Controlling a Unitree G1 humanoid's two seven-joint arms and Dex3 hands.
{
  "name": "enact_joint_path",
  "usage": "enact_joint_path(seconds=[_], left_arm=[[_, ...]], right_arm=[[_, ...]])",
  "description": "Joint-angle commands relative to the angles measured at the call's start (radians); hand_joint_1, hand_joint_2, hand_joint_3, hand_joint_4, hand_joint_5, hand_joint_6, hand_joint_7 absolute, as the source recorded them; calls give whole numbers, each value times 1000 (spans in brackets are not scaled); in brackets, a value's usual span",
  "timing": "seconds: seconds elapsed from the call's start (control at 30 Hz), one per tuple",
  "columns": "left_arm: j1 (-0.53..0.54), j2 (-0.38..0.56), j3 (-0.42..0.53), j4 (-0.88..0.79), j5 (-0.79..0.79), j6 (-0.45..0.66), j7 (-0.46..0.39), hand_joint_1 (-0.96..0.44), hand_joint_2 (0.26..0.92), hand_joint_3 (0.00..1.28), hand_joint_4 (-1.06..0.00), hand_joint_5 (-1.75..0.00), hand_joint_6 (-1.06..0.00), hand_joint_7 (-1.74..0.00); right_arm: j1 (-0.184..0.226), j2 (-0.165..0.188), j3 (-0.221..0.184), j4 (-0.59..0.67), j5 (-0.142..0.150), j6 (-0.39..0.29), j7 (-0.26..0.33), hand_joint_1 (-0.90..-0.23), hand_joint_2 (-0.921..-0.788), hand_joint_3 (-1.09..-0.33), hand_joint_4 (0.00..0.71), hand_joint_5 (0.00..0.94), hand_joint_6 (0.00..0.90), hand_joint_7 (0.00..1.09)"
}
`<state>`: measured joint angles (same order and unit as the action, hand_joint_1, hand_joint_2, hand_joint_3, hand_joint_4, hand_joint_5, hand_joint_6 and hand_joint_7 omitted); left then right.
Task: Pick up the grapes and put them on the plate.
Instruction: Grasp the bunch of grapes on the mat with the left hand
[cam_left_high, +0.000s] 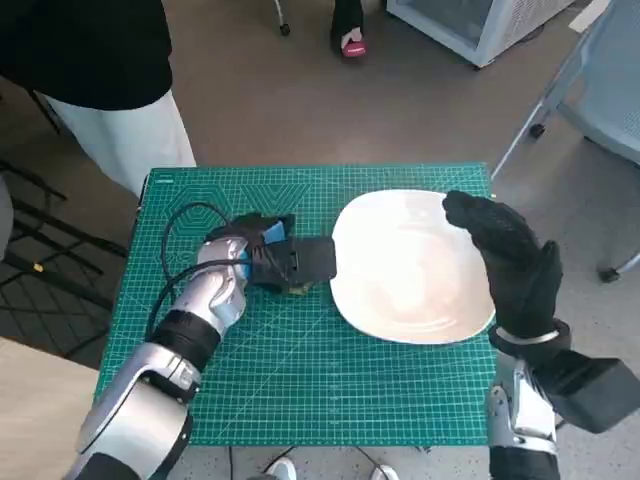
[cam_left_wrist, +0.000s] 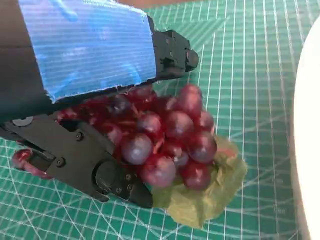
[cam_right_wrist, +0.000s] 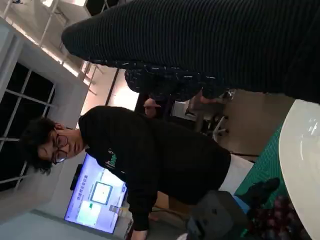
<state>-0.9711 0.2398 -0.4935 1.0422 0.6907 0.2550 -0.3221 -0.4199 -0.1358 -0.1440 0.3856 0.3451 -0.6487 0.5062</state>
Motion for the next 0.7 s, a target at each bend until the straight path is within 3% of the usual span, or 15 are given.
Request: enact_joint_path(seconds=[0.03, 0.7], left_arm=[[-23, -5, -11, 59, -5, -17, 11, -212, 714, 2, 1, 1, -158, -6], [-64, -17, -26, 176, -9, -47, 6, -193, 719, 4, 1, 1, -157, -3]], right_arm=[[1, 1, 1, 21, -8, 4, 3, -631, -921, -762, 313, 0, -1, 360], [-11, 7, 2, 39, -5, -5, 5, -622, -921, -765, 313, 0, -1, 360]])
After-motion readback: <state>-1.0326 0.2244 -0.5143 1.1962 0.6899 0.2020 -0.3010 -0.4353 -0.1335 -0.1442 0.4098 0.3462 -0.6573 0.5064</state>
